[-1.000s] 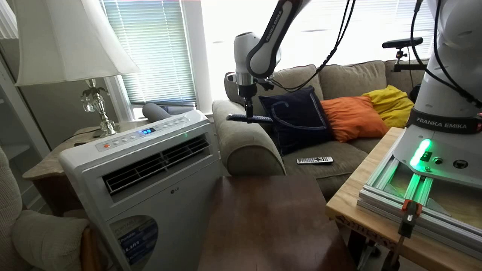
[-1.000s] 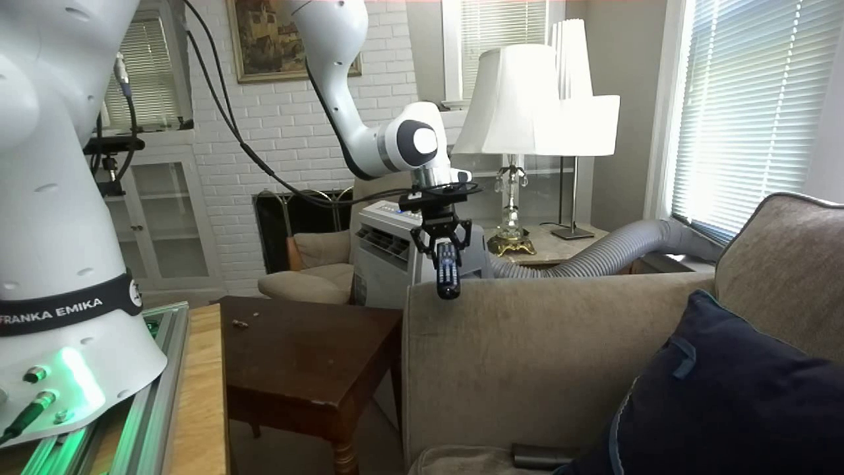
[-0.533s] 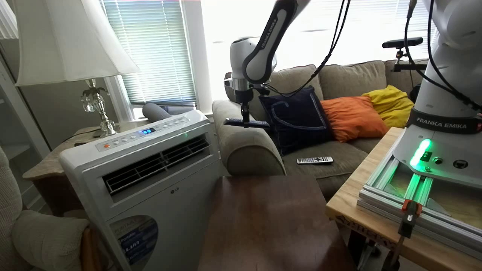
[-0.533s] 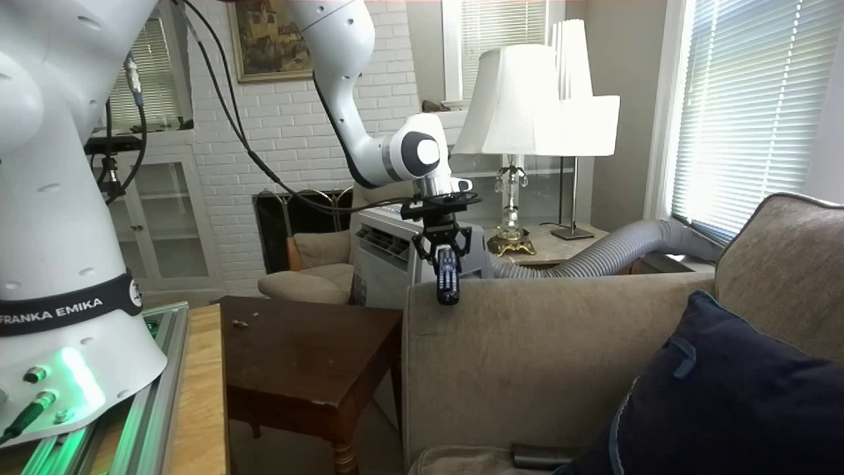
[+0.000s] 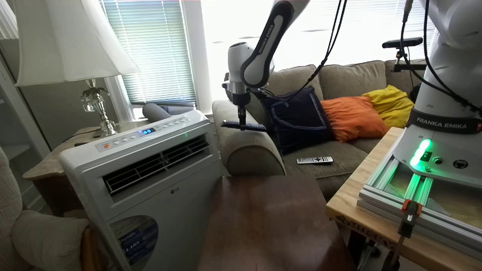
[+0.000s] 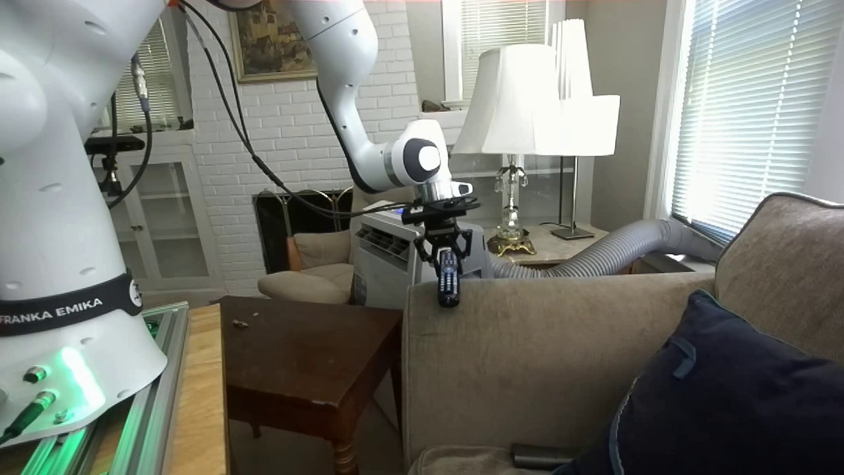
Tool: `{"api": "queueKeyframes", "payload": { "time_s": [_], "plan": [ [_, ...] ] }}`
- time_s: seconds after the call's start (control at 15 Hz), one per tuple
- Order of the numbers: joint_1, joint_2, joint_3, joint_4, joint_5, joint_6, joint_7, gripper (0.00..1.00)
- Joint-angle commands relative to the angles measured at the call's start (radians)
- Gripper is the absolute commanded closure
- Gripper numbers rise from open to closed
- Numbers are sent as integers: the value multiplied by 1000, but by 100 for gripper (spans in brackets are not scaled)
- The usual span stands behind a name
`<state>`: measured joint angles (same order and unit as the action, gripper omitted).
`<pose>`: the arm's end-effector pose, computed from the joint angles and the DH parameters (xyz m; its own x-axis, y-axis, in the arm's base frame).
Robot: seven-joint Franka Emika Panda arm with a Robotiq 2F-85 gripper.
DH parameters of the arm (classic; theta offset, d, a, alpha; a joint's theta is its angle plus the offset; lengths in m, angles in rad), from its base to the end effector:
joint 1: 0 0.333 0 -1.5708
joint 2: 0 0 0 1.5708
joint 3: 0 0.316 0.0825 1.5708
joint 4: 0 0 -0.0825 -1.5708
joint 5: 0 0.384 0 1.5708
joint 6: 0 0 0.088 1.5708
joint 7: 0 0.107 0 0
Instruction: Pick the remotes on the seat and put them on the arm of the sofa
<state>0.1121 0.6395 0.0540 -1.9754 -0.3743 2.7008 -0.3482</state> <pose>0.6038 0.1132 0.1475 0.6711 0.7413 0.0091 0.7299 -0.6629 0.1671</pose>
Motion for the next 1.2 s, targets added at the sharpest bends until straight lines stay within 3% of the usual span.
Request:
{"api": "queueKeyframes", "payload": {
  "time_s": [0.0, 1.07, 1.13],
  "plan": [
    [26, 27, -22, 36, -14, 12, 40, 70],
    [65, 60, -58, 66, -28, -3, 63, 70],
    [64, 60, -57, 67, -26, -7, 64, 20]
  ]
}}
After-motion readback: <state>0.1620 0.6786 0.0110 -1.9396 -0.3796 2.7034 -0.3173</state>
